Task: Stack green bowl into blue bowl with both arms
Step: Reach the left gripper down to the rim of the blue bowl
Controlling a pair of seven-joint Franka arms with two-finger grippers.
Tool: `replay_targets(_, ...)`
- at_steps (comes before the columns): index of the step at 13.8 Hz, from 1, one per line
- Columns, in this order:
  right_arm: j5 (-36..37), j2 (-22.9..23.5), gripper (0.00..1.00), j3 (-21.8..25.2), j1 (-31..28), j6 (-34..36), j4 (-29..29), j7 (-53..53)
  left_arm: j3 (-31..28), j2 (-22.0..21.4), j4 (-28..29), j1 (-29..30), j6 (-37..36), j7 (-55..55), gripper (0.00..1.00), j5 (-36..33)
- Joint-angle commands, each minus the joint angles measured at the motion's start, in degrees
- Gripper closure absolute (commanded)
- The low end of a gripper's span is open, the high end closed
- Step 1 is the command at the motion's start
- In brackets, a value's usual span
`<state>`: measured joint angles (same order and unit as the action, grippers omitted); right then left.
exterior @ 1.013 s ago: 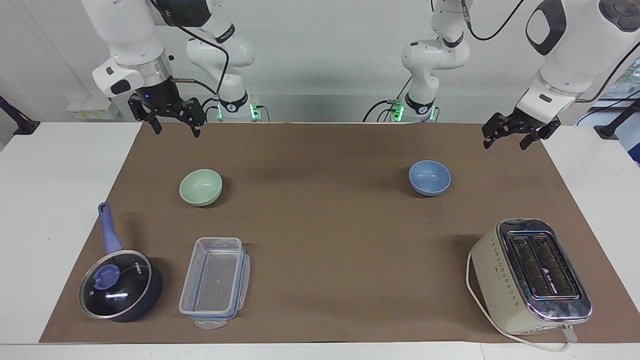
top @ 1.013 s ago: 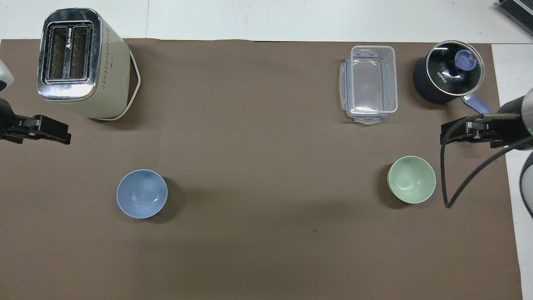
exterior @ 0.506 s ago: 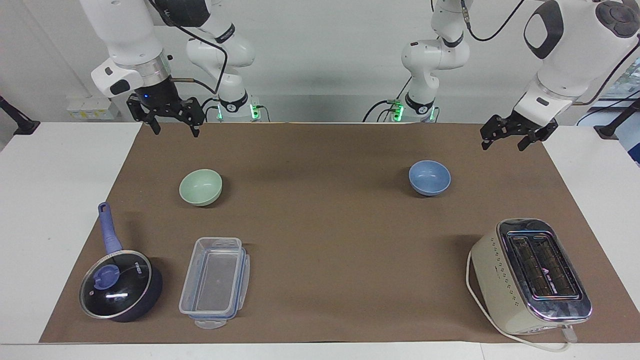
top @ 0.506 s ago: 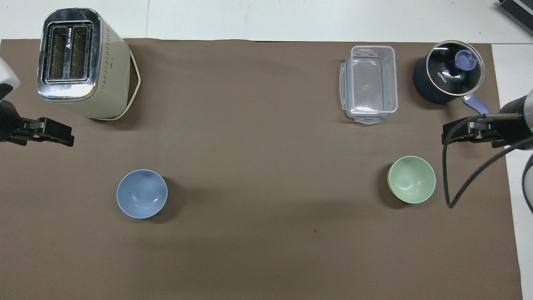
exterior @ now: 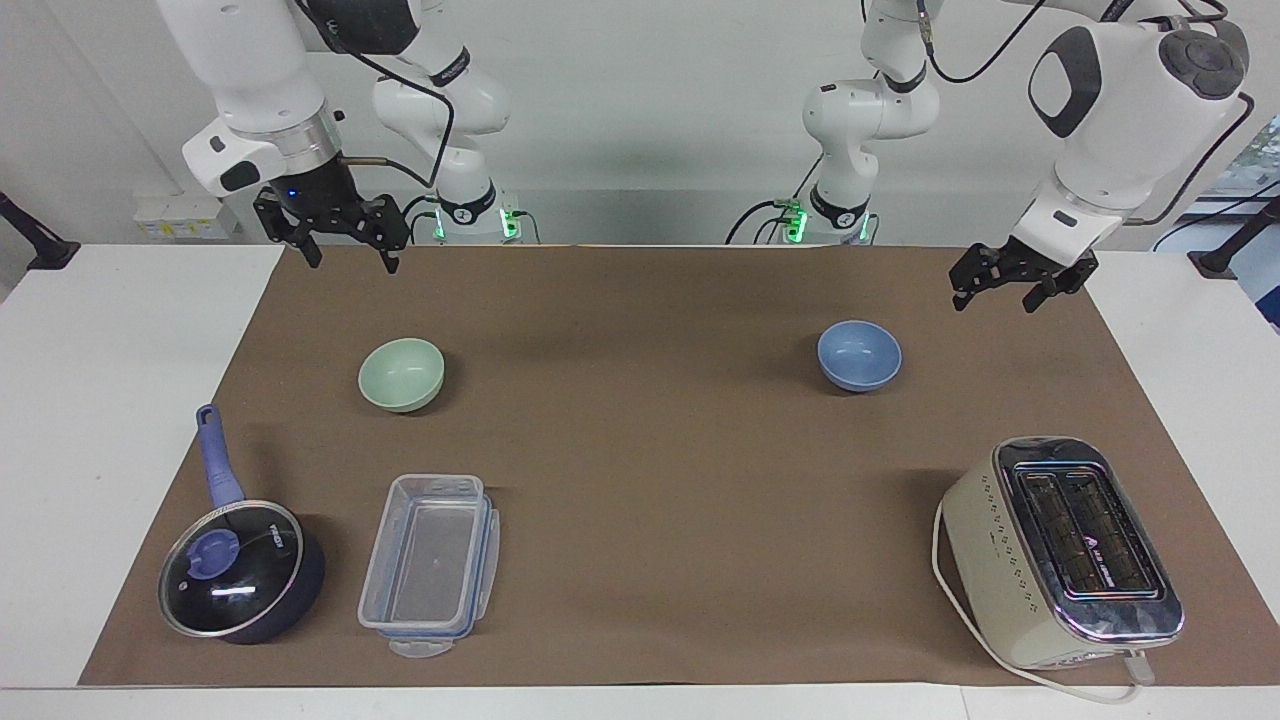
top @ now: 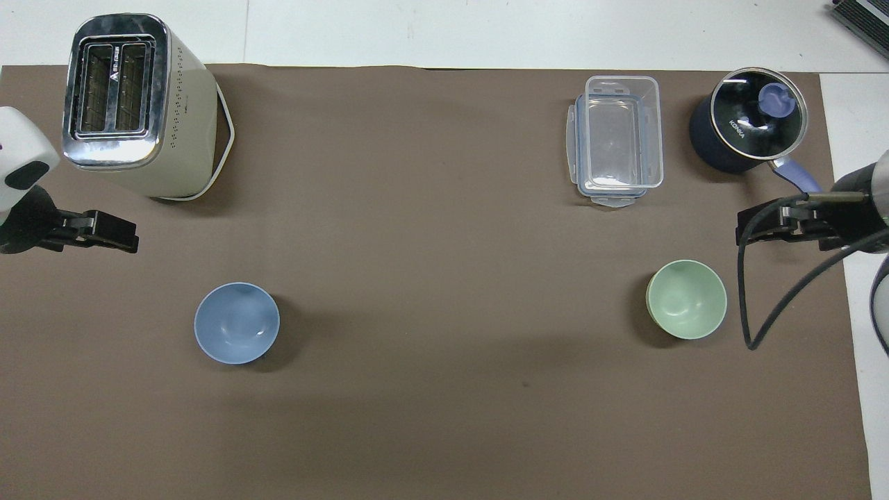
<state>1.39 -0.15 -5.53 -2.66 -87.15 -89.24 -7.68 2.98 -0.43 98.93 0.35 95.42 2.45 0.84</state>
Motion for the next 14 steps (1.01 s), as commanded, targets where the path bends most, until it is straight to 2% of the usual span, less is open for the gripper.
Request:
replay_targets(1,-1.5,-0.6,0.0,-0.3,-0.9,0.7,-0.8,1.6,-0.3,-2.1,4.6,0.0,3.5,0.9,0.0,0.7)
replay_targets(5,-1.5,-0.6,0.0,-0.3,-0.9,0.6,-0.8,1.9,-0.3,-3.9,9.9,0.0,8.7,0.6,0.0,0.8)
replay_targets(14,-1.5,-0.6,0.0,-0.3,-0.9,0.6,-0.8,2.0,-0.3,-4.3,20.4,-0.8,19.3,0.1,0.0,0.7)
